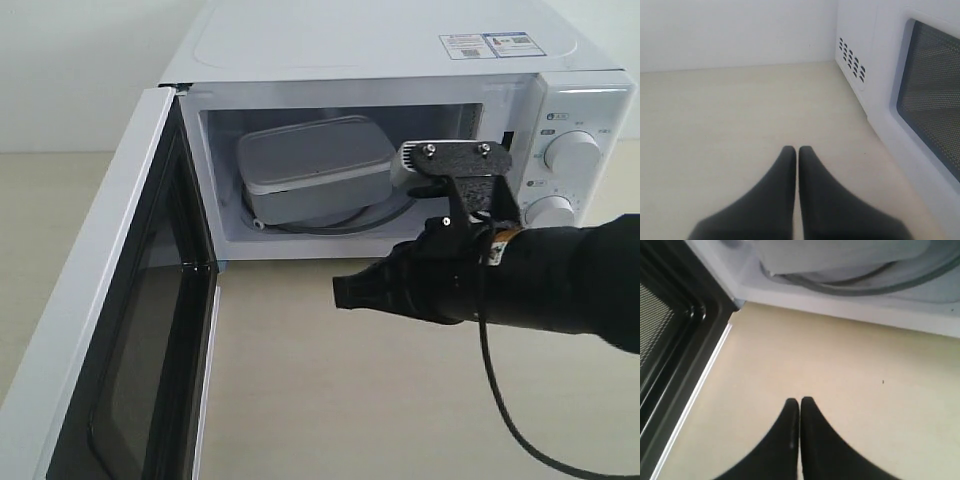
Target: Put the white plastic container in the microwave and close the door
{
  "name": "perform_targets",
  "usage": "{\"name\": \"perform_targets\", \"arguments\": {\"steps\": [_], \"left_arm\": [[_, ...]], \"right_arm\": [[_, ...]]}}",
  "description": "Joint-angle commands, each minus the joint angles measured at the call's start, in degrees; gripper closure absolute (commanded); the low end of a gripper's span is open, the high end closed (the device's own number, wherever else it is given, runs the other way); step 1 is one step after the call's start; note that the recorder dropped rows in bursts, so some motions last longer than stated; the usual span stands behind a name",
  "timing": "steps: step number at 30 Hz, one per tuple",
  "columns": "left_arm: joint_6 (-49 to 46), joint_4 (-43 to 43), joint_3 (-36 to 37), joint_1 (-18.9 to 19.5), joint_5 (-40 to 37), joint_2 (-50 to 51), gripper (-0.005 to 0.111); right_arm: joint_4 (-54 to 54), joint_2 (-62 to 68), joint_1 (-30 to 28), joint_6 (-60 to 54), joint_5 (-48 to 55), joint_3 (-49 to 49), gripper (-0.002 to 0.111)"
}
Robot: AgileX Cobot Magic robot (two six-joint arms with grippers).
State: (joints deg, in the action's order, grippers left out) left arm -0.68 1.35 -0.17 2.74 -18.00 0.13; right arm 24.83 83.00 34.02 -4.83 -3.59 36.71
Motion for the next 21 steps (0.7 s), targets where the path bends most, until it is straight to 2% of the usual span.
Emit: {"name": "perform_targets", "arguments": {"steps": [1,10,21], "left_arm": [[-0.23,-0.02,0.17,0.18,0.21,-0.13,0.103],[-0.23,-0.02,0.17,0.18,0.21,-0.13,0.103],[-0.23,-0.02,0.17,0.18,0.21,-0.13,0.103]], "right_arm": [[-0.24,-7.19,-0.2,-0.79,11.77,-0.28,0.108],[-0.24,-20.23,-0.2,-2.31,28.52,-0.28,0.108],[-0.1,-31.92,-0.2,-2.39,37.68,-0.28,0.108]]}}
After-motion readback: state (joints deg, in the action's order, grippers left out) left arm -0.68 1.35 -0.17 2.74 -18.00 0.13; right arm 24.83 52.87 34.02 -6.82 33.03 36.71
